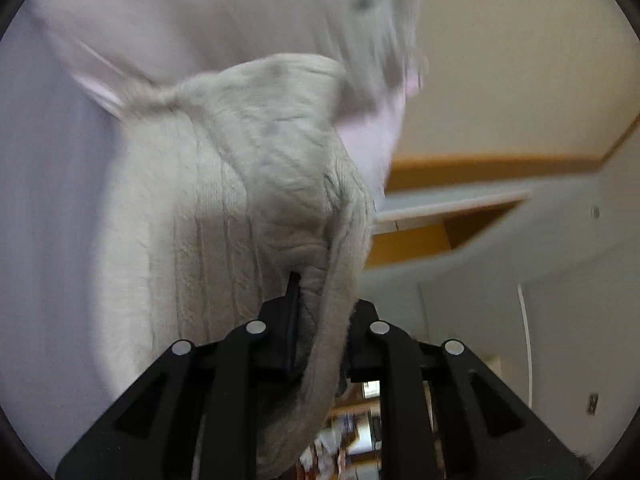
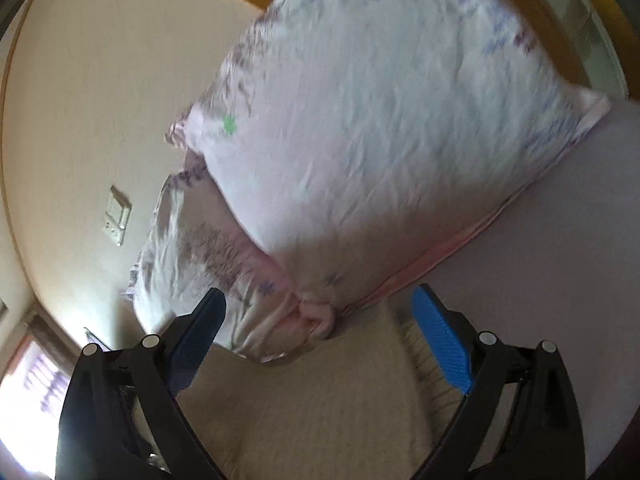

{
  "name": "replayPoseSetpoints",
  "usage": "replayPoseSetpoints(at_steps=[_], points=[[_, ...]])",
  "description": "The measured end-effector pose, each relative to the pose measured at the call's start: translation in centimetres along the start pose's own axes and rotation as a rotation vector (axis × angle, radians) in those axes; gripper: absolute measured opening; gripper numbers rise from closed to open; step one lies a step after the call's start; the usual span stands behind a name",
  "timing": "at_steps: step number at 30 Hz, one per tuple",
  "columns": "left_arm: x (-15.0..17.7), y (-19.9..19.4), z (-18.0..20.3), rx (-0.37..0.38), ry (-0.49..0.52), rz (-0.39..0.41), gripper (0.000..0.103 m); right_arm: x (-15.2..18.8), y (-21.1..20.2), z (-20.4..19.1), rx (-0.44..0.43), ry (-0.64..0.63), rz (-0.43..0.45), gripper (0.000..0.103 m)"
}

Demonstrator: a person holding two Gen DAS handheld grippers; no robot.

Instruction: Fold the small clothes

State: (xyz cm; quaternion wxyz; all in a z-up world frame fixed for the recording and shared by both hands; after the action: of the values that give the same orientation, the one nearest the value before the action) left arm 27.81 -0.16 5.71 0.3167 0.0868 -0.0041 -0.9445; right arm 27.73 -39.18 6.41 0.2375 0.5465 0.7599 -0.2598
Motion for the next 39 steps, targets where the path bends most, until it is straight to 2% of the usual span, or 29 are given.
replayPoseSetpoints(at_steps=[2, 3, 4, 5, 7, 8, 9, 10, 11, 12, 15, 17, 19, 23, 28, 29, 30, 31, 32, 33, 35, 37, 39], points=[[2.7, 6.2, -0.2, -0.017, 0.002, -0.083, 0.017, -0.5, -0.2, 0.4, 0.017, -0.013, 0.008, 0.096], [3.8, 8.5, -0.7, -0.040, -0.004, -0.115, 0.021, -0.7, -0.2, 0.7, 0.028, -0.020, 0.003, 0.096], [5.6, 12.2, -1.5, -0.086, 0.000, -0.186, 0.025, -0.9, -0.1, 1.3, 0.044, -0.025, -0.007, 0.096], [6.7, 14.2, -1.8, -0.090, -0.005, -0.233, 0.027, -1.0, -0.1, 1.9, 0.060, -0.023, -0.015, 0.096], [7.9, 16.3, -1.5, -0.039, -0.035, -0.278, 0.027, -1.2, 0.1, 3.3, 0.099, -0.004, -0.047, 0.096], [7.9, 16.1, -0.6, -0.016, -0.017, -0.268, 0.027, -1.2, 0.1, 3.9, 0.109, 0.010, -0.063, 0.096], [7.7, 15.6, -0.1, -0.003, 0.008, -0.259, 0.033, -1.3, 0.2, 4.5, 0.115, 0.028, -0.079, 0.096], [6.9, 14.3, 0.8, -0.008, 0.075, -0.225, 0.037, -1.2, 0.3, 5.1, 0.115, 0.063, -0.106, 0.096], [6.1, 13.2, 1.2, -0.041, 0.126, -0.187, 0.048, -1.0, 0.5, 5.5, 0.105, 0.088, -0.136, 0.098], [5.2, 11.7, 1.3, -0.102, 0.184, -0.144, 0.055, -0.4, 1.1, 5.9, 0.089, 0.123, -0.201, 0.101], [2.5, 7.2, -0.4, -0.378, 0.348, -0.059, 0.062, 1.9, 2.7, 6.1, 0.110, 0.132, -0.349, 0.101], [2.3, 5.5, -2.2, -0.483, 0.368, -0.051, 0.063, 3.8, 3.6, 5.8, 0.134, 0.089, -0.438, 0.101], [2.3, 4.0, -4.1, -0.544, 0.348, -0.075, 0.063, 5.0, 4.1, 5.5, 0.149, 0.059, -0.477, 0.101], [4.2, 4.5, -5.0, -0.565, 0.353, -0.133, 0.068, 6.6, 4.7, 5.7, 0.167, 0.032, -0.529, 0.101], [5.4, 4.0, -7.0, -0.572, 0.361, -0.177, 0.075, 7.6, 4.8, 4.8, 0.140, -0.015, -0.542, 0.099], [5.5, 4.2, -7.4, -0.558, 0.338, -0.178, 0.075, 7.7, 5.1, 4.5, 0.137, -0.031, -0.542, 0.088], [5.3, 5.0, -7.3, -0.546, 0.334, -0.173, 0.071, 8.0, 5.2, 4.4, 0.136, -0.045, -0.547, 0.067], [5.2, 5.4, -7.3, -0.532, 0.334, -0.177, 0.067, 8.6, 5.3, 4.2, 0.129, -0.049, -0.565, 0.058], [5.1, 5.7, -7.3, -0.526, 0.332, -0.181, 0.056, 9.1, 5.5, 4.1, 0.112, -0.034, -0.580, 0.049], [4.9, 5.3, -7.0, -0.516, 0.339, -0.187, 0.048, 9.2, 5.4, 3.6, 0.085, -0.031, -0.577, 0.045], [4.7, 4.6, -6.2, -0.489, 0.342, -0.204, 0.043, 9.1, 5.0, 2.3, 0.008, -0.014, -0.558, 0.043], [4.3, 1.5, -4.6, -0.484, 0.413, -0.186, 0.043, 10.0, 5.1, 0.1, -0.116, 0.028, -0.573, 0.042], [3.7, -1.6, -2.7, -0.496, 0.507, -0.144, 0.043, 12.1, 5.5, -2.0, -0.175, 0.021, -0.626, 0.042]])
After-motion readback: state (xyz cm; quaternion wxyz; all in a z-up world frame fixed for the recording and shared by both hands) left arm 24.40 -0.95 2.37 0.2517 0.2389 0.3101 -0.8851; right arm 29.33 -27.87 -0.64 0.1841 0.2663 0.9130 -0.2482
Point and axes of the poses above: each gripper's, at about its wrist camera, not at the fingertips, and y roughly the way its jaws point, z to its right, x to its underside, the point moved 4 cm from there along y, roughly the way its jaws point, and after that the axes turned 13 degrees about z, right-handed, at the moved point
